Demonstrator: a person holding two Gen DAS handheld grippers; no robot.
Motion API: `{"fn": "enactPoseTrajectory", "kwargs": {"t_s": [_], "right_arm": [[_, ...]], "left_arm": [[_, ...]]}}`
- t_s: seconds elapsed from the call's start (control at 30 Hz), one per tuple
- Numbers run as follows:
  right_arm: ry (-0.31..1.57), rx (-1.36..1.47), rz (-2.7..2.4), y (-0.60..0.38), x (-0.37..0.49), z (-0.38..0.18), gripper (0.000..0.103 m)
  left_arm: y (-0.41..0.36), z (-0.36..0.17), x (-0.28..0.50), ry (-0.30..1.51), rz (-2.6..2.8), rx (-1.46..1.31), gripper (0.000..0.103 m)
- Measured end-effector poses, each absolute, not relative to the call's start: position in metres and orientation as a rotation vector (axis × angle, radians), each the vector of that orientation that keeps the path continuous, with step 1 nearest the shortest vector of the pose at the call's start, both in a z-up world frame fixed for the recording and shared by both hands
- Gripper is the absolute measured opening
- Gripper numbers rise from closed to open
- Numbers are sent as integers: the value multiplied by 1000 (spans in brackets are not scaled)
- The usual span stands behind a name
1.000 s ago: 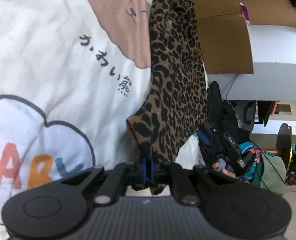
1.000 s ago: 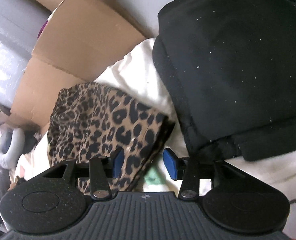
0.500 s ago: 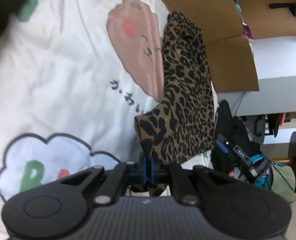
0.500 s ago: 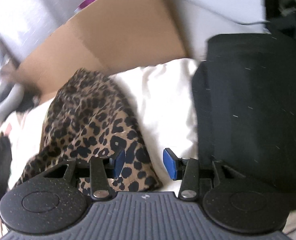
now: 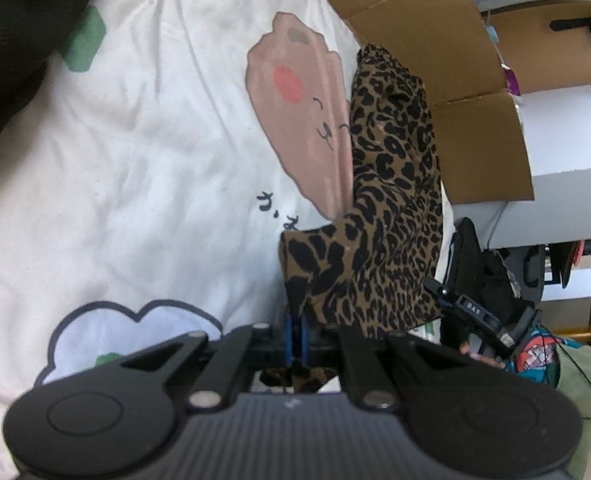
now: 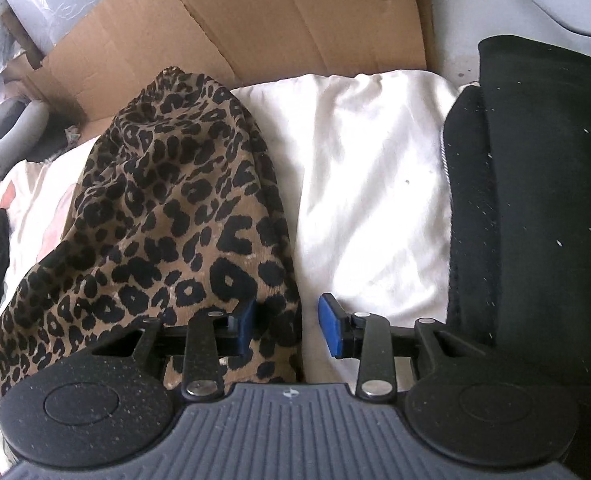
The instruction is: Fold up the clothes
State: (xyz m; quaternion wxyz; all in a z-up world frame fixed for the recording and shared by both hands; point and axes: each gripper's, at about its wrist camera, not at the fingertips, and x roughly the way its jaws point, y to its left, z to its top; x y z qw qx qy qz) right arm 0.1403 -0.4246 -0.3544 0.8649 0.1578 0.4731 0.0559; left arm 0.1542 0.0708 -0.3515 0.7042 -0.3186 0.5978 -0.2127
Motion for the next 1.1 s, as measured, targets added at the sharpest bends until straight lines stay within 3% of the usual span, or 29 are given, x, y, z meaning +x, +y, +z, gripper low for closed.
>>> {"fn": "enactPoseTrajectory", "kwargs": {"t_s": [0.2,0.3,0.43,0.5,0.53,1.1], "right_arm": [[990,267,132,-411,148,-352,37],[994,299,155,-412,149,-350,26],[1021,376,149,-423,152,-355,22],[1033,436,138,-432,155,-358,12],[1038,450,138,-433,156,-359,1],[1086,636,173,-431,117,-319,0]], "left_arm": [[73,-351,156,1329,-466,-698,4],[77,-351,159,1320,-452,-696,4],[80,-352,163,1314,-443,-690,4],[79,-352,164,1315,-444,-683,4],[79,-352,164,1315,-444,-681,4],[104,-279,151,1245,-494,-684,4]]}}
